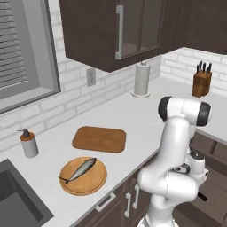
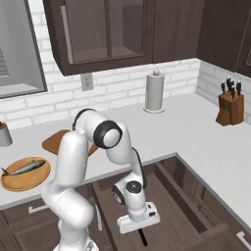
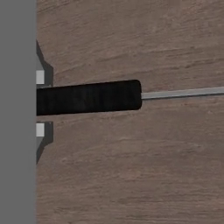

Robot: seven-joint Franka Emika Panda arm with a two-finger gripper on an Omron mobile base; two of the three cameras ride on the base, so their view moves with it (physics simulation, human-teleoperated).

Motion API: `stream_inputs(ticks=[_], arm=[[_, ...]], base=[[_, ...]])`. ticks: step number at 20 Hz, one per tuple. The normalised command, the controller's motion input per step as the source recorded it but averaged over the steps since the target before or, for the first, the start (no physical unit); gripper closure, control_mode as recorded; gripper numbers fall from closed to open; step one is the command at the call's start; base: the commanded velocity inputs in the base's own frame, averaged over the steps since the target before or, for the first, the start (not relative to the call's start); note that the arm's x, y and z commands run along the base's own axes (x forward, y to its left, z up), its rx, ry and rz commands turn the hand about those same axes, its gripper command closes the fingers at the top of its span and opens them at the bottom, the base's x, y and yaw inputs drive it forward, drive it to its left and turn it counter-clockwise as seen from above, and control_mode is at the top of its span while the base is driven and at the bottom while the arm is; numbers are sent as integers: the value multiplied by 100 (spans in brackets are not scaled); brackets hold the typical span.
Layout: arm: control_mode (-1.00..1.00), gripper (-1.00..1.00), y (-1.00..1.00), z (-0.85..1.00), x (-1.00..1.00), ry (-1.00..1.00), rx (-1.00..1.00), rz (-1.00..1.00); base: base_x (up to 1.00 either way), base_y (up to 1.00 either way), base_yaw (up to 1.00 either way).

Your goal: Pick up the knife from the drawer and place it on the cutting board. Then place the meat from the plate to the cutting board.

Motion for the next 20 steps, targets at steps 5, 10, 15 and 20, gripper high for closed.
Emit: stream_inputs(ticks=[5,10,15,20], arm=[[-100,100,-18,21,-14,-5,16,0],[-100,100,-13,91,-6,-20,8,0],[-100,100,-45,97,-5,-18,7,0],[-100,100,-80,42,-31,-3,10,0]], base=[[0,0,0],[0,0,0],[0,0,0],[0,0,0]])
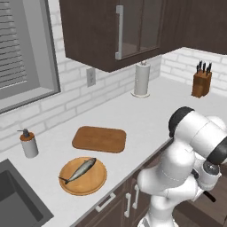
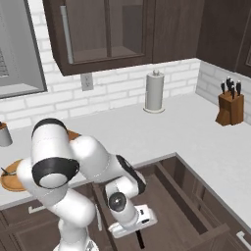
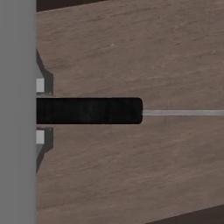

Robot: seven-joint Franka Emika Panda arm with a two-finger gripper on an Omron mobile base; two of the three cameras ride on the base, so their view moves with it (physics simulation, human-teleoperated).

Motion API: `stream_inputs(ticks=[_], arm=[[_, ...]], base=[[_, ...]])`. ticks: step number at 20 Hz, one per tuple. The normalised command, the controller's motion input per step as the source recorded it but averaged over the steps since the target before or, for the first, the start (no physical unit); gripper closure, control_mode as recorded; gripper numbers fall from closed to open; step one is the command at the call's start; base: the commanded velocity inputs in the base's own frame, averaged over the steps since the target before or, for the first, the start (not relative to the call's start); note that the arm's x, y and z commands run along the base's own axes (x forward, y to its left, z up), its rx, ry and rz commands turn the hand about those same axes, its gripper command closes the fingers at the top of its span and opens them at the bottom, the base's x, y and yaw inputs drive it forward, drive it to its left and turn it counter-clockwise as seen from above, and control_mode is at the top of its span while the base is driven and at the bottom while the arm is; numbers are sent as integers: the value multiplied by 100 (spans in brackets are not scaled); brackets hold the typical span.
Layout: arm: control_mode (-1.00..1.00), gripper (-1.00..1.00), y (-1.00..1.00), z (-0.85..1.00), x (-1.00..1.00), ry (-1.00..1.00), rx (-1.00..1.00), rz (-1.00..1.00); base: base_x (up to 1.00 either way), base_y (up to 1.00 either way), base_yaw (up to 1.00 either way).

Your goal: Pick up the knife from the drawer and place it on the cutting board. Then place the meat from the plate to the cutting board.

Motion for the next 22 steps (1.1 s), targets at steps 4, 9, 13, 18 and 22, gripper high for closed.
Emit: stream_inputs(ticks=[4,9,13,18,22], arm=[[-100,100,-83,26,-28,0,9,0],[-100,100,-44,90,-6,-17,13,0],[-100,100,-6,100,0,-24,18,0],[-100,100,-3,100,0,-23,26,3],[-100,100,-1,100,0,-18,26,8]], base=[[0,0,0],[0,0,0],[0,0,0],[0,0,0],[0,0,0]])
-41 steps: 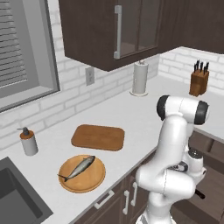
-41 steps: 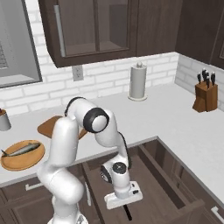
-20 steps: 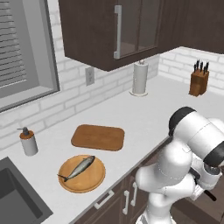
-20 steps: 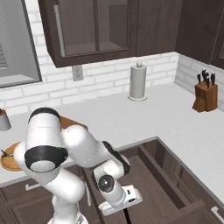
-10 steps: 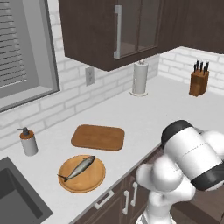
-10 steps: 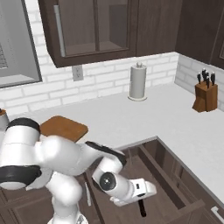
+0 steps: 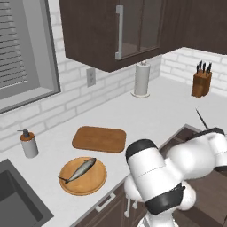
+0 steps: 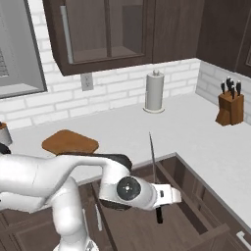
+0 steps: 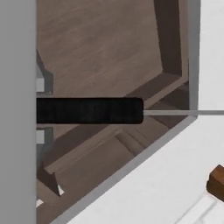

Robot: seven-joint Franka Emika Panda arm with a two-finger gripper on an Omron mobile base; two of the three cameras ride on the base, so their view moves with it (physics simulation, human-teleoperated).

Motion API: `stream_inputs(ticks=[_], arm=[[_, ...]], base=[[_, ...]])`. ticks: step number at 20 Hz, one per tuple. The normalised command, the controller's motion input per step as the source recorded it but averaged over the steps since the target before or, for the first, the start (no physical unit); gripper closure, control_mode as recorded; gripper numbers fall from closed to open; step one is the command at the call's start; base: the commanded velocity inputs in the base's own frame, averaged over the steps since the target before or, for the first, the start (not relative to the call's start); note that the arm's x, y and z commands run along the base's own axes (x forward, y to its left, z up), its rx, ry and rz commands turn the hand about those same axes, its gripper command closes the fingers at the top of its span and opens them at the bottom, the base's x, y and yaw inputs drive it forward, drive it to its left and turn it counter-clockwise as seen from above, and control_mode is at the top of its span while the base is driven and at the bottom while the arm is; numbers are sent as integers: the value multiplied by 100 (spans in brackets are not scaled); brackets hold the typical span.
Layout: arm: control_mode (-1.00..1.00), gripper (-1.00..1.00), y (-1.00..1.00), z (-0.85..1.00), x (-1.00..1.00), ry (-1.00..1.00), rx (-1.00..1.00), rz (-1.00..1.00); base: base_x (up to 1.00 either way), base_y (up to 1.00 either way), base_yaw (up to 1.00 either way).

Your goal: Pick up the knife from the drawer and place it on the cutting board. Then place the meat from the plate to the cutting board.

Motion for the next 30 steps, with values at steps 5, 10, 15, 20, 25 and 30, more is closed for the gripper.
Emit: stream_inputs(ticks=[5,10,15,20,25,30], arm=[[-100,100,12,92,0,-5,25,25],[-100,100,80,28,3,-30,1,20],[-100,100,96,48,27,-11,-4,13],[-100,100,100,16,47,1,-4,21],[-100,100,100,0,36,-3,-14,18],[-100,100,100,0,36,0,-13,19]], base=[[0,0,0],[0,0,0],[0,0,0],[0,0,0],[0,0,0],[0,0,0]])
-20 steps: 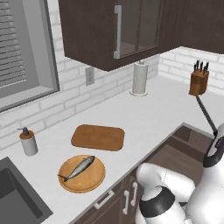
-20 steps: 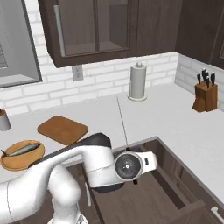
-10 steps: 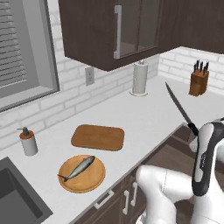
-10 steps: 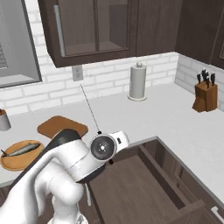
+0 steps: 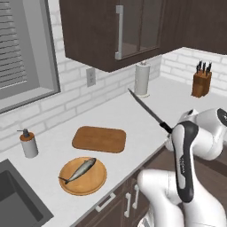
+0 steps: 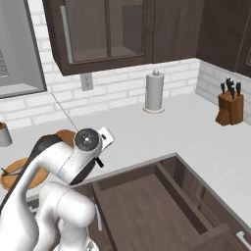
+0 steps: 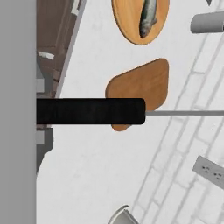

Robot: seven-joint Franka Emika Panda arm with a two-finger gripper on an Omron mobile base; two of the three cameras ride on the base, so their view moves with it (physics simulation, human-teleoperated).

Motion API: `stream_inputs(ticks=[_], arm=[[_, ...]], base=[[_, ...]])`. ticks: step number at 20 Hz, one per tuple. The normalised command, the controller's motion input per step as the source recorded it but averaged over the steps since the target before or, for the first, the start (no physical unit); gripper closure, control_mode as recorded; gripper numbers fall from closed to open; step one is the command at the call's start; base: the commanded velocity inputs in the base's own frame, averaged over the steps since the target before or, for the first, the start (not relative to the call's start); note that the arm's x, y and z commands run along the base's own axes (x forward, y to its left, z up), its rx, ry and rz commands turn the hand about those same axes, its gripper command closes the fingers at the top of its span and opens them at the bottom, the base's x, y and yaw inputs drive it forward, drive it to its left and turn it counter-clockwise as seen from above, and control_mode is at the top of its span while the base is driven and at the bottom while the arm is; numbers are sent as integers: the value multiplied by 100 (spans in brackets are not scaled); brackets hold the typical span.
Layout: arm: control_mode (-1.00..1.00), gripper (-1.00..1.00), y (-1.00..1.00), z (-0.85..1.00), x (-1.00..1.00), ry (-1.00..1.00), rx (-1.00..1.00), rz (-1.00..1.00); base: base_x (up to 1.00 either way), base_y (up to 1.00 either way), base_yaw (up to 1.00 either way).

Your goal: Pick up the knife from the drawer and place it on the cutting board. Then place the meat from the plate to the cutting board.

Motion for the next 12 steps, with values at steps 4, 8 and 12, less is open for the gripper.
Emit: stream_inputs(ticks=[4,8,12], arm=[[-100,100,92,0,30,0,-10,17],[-100,100,76,0,21,0,-17,6],[-100,100,54,-4,42,0,-15,0]], base=[[0,0,0],[0,0,0],[0,0,0]])
